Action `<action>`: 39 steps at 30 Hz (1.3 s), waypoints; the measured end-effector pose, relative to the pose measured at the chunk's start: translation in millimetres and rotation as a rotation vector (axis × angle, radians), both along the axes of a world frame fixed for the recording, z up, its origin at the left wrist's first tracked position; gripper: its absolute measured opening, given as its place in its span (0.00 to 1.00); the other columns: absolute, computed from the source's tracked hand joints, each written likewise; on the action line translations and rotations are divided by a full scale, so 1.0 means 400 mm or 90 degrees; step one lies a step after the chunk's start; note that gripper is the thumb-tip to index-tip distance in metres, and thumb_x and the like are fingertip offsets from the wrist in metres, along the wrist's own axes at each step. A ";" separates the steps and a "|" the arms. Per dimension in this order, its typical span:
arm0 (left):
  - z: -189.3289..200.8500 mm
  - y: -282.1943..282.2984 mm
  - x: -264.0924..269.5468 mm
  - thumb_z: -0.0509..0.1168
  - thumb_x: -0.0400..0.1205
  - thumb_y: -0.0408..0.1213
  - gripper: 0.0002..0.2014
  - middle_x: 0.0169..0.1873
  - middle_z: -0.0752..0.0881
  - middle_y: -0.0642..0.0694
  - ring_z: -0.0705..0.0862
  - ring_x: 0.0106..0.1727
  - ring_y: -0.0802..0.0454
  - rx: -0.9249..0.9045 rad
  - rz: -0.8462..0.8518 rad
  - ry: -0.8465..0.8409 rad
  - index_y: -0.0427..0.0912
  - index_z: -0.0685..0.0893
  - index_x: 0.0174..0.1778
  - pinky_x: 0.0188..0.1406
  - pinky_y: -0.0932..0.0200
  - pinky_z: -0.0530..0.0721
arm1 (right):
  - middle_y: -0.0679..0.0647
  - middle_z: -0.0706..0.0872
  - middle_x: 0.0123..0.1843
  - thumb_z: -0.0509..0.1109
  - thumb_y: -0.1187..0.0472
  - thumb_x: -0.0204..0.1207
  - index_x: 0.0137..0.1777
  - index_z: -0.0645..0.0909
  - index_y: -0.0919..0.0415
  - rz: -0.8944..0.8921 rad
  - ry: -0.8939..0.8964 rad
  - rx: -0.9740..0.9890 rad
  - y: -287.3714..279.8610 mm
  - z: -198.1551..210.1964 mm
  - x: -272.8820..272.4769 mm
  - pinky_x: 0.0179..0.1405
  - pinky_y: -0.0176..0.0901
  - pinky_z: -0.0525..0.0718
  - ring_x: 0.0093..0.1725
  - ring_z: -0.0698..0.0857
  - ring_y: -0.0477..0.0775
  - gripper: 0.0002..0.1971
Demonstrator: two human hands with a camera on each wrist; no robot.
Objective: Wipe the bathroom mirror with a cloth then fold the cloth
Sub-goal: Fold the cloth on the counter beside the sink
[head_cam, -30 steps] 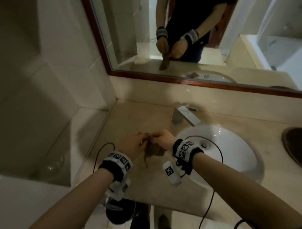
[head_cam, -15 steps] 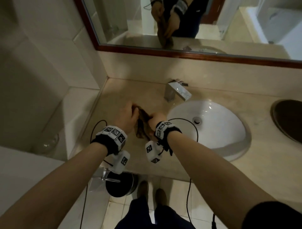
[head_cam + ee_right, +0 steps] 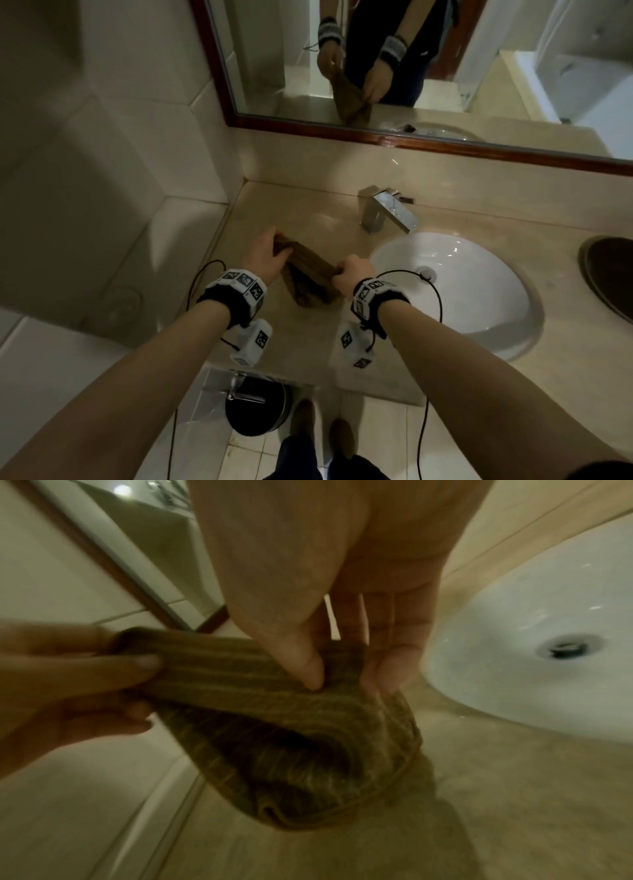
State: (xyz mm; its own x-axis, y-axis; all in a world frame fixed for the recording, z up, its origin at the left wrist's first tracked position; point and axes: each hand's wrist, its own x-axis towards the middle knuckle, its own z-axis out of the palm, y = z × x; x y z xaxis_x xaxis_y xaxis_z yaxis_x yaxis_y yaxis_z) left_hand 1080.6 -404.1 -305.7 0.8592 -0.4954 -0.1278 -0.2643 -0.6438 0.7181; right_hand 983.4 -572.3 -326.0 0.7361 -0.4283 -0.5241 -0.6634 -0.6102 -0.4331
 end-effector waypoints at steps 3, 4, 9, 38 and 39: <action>-0.022 0.015 0.022 0.65 0.85 0.42 0.10 0.53 0.84 0.41 0.85 0.56 0.39 -0.059 0.079 0.083 0.42 0.80 0.58 0.58 0.38 0.85 | 0.61 0.89 0.39 0.69 0.51 0.74 0.43 0.84 0.64 -0.083 0.009 0.062 -0.018 -0.044 -0.019 0.41 0.54 0.91 0.38 0.89 0.62 0.14; -0.019 0.012 0.024 0.64 0.86 0.43 0.13 0.56 0.83 0.40 0.85 0.57 0.38 -0.083 0.098 0.104 0.41 0.79 0.62 0.58 0.37 0.86 | 0.62 0.90 0.41 0.68 0.49 0.75 0.44 0.84 0.64 -0.127 -0.008 0.080 -0.020 -0.047 -0.021 0.44 0.56 0.90 0.39 0.89 0.63 0.16; 0.016 -0.027 0.058 0.59 0.89 0.38 0.18 0.60 0.82 0.33 0.86 0.38 0.44 -0.169 0.166 0.208 0.33 0.73 0.73 0.28 0.66 0.86 | 0.61 0.89 0.43 0.67 0.49 0.76 0.45 0.84 0.63 -0.334 -0.176 0.132 -0.040 0.003 0.019 0.46 0.52 0.86 0.43 0.87 0.64 0.16; -0.175 0.179 -0.068 0.54 0.91 0.40 0.16 0.59 0.85 0.34 0.83 0.57 0.36 0.083 0.112 0.088 0.35 0.81 0.66 0.50 0.51 0.77 | 0.59 0.85 0.49 0.56 0.51 0.85 0.55 0.72 0.59 0.122 -0.036 -0.206 0.066 -0.033 -0.124 0.42 0.50 0.81 0.47 0.84 0.63 0.11; -0.197 0.194 -0.088 0.53 0.91 0.41 0.17 0.56 0.86 0.34 0.83 0.53 0.35 0.100 0.104 0.077 0.35 0.81 0.66 0.48 0.50 0.77 | 0.58 0.84 0.51 0.57 0.52 0.85 0.56 0.73 0.59 0.130 -0.020 -0.188 0.072 -0.046 -0.143 0.42 0.48 0.79 0.49 0.84 0.62 0.11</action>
